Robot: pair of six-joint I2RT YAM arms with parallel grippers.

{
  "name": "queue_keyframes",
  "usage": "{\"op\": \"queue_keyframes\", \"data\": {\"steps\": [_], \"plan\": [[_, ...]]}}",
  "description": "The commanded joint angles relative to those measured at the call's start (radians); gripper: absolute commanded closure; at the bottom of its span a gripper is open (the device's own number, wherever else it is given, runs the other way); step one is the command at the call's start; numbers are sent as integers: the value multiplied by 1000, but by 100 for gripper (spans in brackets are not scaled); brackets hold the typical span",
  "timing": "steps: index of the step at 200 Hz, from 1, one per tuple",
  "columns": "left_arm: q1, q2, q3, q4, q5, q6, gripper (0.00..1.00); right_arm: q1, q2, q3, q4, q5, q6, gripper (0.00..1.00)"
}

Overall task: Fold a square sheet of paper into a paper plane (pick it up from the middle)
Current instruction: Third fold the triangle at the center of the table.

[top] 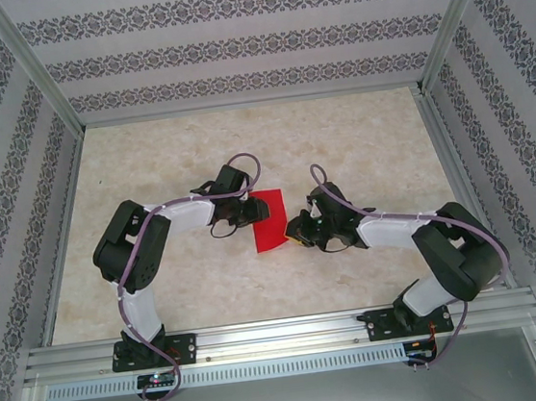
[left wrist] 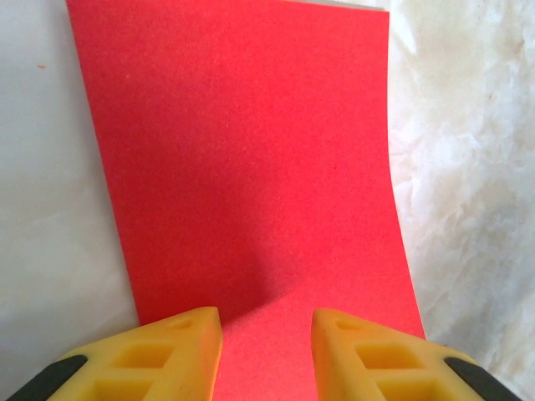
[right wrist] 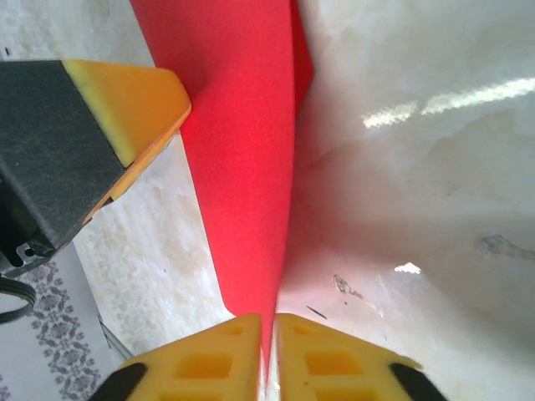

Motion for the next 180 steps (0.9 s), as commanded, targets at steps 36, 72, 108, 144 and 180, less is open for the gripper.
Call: {"op": "queue_keyframes", "data": {"steps": [36,72,108,144,180], "plan": [[-5,-73,15,-66,76,1,63,8,-9,52,-111,19,-3,100],[5,-84,52,-92,25,26,62,5,-4,99,-187,21,-36,100],[23,-4,84,-80,9,30,64,-8,7,124,-240,1,-62,100],[26,46,107,-99,-11,45,68,-10,32,162,-256,-13,-66,100],[26,80,106,-108,12,43,73,-8,58,199,-249,-19,-64,100]]}}
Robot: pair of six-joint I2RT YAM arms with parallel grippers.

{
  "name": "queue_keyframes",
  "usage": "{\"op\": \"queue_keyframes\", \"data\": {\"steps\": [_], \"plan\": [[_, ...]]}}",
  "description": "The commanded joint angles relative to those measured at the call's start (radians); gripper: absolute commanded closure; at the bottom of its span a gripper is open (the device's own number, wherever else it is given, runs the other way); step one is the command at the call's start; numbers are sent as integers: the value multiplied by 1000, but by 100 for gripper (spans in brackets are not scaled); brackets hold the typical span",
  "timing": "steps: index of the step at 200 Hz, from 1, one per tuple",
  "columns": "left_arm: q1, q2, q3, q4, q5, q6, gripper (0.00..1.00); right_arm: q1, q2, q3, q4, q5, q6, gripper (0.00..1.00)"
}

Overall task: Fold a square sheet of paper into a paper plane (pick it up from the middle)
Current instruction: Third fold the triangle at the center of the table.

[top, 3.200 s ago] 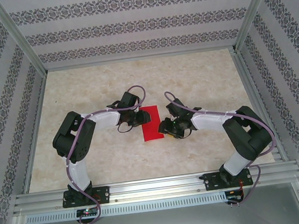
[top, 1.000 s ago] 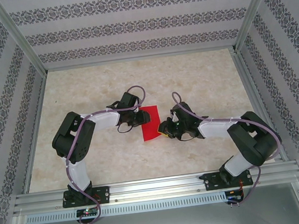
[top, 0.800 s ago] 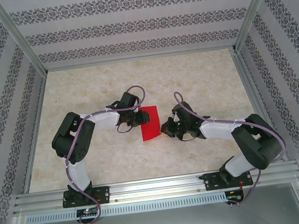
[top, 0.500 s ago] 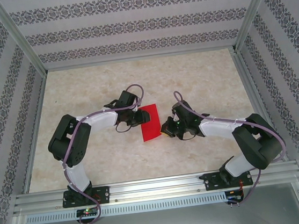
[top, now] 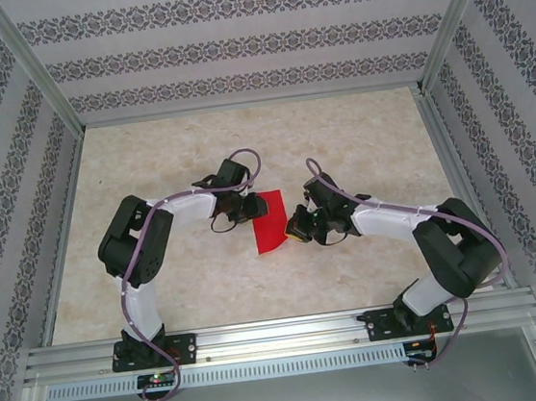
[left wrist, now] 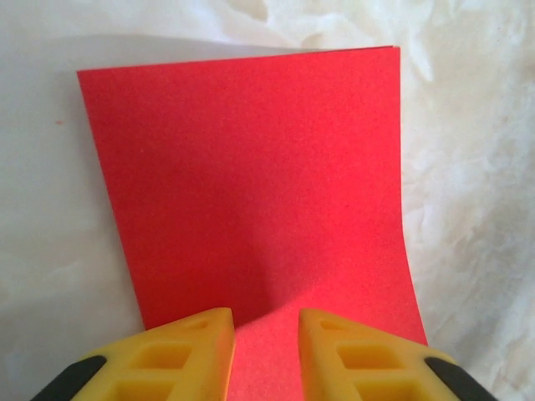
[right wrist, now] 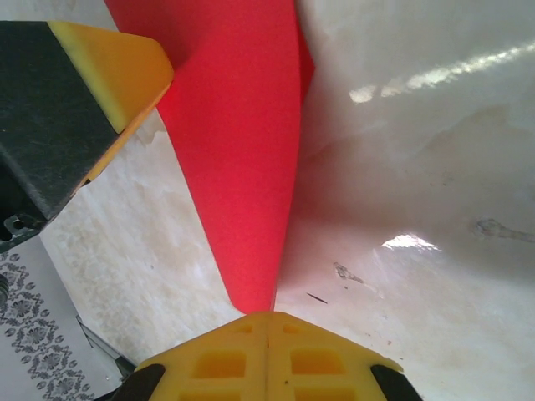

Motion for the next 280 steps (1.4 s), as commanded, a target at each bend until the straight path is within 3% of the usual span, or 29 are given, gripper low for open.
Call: {"op": "queue_keyframes", "data": {"steps": [1,141,183,280], "plan": [[9,28,17,-33,2,21,73,-5,18,44,0,-18,-22,100],[9,-17,3,-13,13,6,81,29,188,181,76,1,-17,100],[13,-85,-7,-2,-104,-18,82,29,222,179,104,38,-9,100],[16,30,24,-25,-84,-24,87,28,258,178,192,37,-15,100]]}}
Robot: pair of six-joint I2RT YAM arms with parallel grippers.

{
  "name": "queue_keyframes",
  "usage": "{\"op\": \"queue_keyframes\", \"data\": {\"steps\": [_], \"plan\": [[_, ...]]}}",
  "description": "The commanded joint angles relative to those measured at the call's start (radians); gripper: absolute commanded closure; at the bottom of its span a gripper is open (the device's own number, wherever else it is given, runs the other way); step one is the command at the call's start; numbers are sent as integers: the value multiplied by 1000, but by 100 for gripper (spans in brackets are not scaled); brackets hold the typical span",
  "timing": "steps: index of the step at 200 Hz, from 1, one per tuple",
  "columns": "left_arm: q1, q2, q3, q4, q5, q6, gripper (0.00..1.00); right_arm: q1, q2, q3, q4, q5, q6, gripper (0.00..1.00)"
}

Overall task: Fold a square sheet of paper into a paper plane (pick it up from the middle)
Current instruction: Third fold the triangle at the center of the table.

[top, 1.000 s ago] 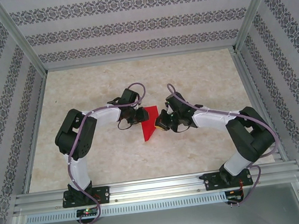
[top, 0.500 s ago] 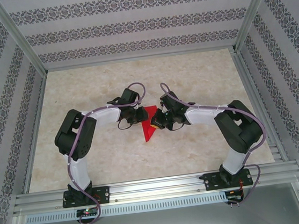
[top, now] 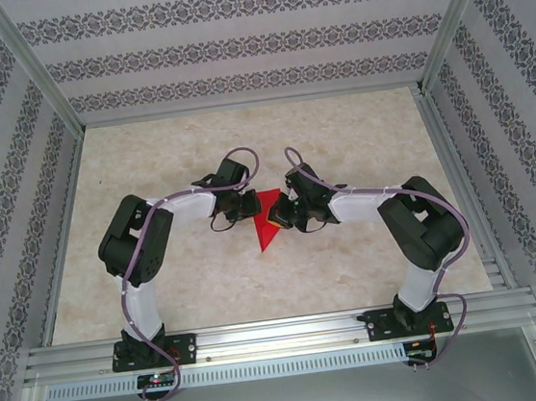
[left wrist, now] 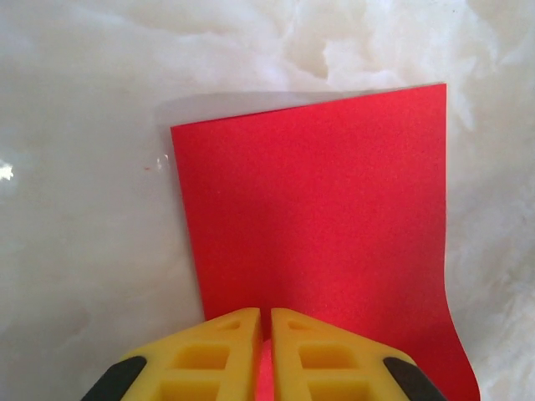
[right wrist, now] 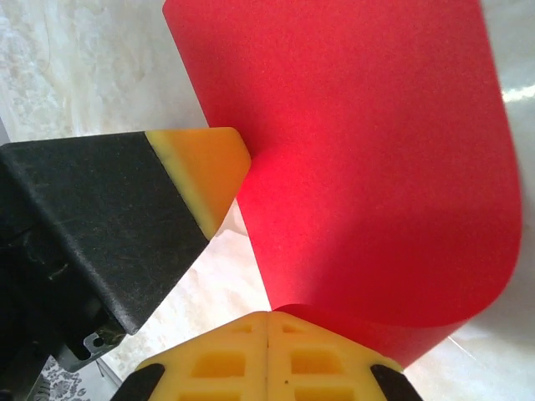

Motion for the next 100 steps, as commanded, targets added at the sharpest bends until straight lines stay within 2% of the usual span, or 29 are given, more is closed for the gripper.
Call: {"op": "queue_keyframes", "data": {"steps": [1,100], "plan": [[9,25,20,-26,0,-2,87,6,25,18,40,20,-15,100],[9,34,21,-34,14,4,87,12,77,48,49,21,-42,100]]}}
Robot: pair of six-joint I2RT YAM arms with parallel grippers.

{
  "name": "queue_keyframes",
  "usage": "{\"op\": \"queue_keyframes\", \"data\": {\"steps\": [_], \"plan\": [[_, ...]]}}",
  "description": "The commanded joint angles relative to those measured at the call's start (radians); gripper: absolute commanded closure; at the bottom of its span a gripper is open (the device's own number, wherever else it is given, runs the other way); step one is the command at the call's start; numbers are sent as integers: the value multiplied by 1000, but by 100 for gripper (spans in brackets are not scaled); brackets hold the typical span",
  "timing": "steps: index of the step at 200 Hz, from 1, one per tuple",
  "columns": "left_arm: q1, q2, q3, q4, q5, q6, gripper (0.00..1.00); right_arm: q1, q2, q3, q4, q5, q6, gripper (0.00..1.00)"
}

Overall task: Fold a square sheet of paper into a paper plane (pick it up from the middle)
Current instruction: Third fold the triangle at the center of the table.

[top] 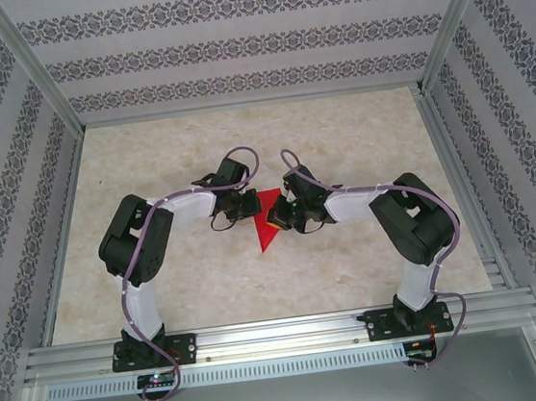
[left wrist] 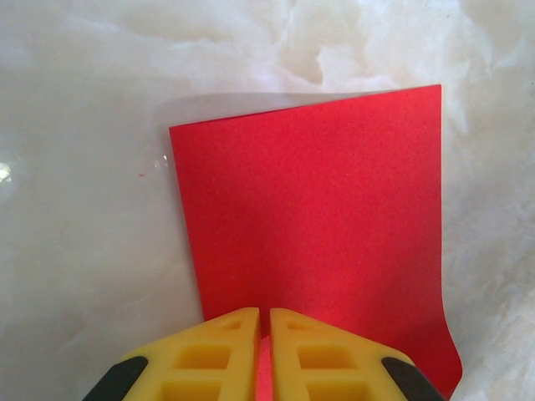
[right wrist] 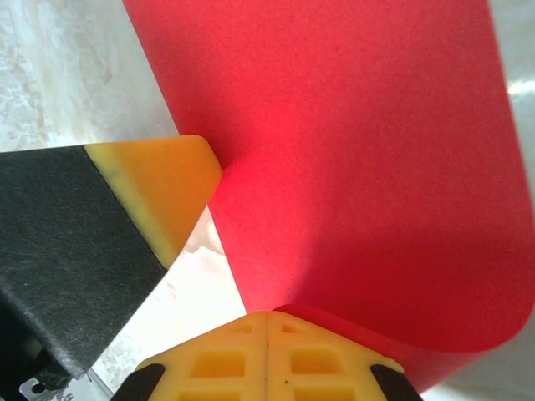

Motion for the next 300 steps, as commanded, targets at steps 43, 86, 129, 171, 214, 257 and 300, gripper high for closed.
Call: {"op": "queue_keyframes", "data": {"steps": [43,86,129,171,214,257,300], "plan": [[9,32,17,-31,16,7,88,13,43,42,30,15,-45,100],[9,33,17,-31,23,7,88,16,55,49,18,10,-70,100],[9,34,18,-30,28,7,88,20,68,58,33,-8,-99,100],[9,35,18,-31,31,7,88,20,84,64,35,-9,-110,100],[8,33,16,-31,32,6,88,19,80,57,15,5,-112,100],[8,34,16,-32,31,7,88,19,83,59,3,17,-112,100],[8,34,15,-31,30,5,88,20,88,65,-21,31,-115,100]]}}
